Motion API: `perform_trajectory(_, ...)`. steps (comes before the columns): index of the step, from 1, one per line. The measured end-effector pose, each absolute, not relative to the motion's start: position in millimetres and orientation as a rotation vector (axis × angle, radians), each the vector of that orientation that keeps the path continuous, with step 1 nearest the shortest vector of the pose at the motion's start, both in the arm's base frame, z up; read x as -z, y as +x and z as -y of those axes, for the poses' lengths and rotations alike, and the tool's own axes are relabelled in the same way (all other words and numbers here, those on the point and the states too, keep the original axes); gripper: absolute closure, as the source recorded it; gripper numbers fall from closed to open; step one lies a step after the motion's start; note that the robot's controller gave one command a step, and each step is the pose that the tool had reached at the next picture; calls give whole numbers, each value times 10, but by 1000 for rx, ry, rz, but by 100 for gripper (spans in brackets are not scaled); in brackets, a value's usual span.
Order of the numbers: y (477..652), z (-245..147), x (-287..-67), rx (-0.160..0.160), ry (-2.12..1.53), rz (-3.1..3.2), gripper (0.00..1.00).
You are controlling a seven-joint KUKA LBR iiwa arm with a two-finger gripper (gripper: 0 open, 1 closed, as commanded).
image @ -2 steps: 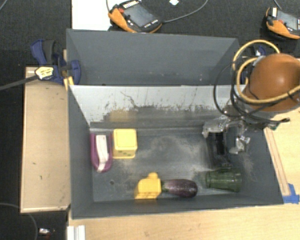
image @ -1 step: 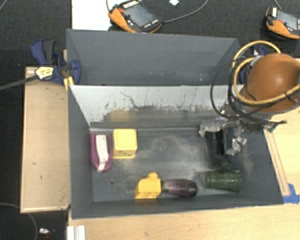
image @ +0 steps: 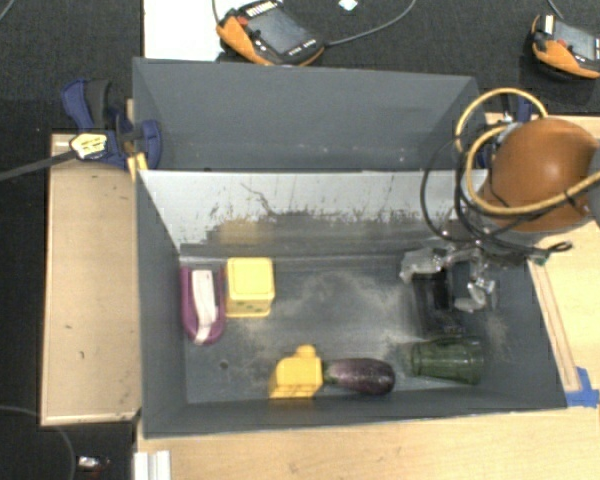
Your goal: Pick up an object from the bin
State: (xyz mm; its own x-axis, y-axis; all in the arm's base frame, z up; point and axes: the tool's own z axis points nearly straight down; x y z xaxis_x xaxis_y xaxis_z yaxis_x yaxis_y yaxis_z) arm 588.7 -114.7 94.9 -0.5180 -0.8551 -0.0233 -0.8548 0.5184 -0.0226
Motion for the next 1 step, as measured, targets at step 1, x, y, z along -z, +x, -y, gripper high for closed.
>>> perform_trajectory(1, 5856, 1046, -1321, 13, -1343, -2785, 0)
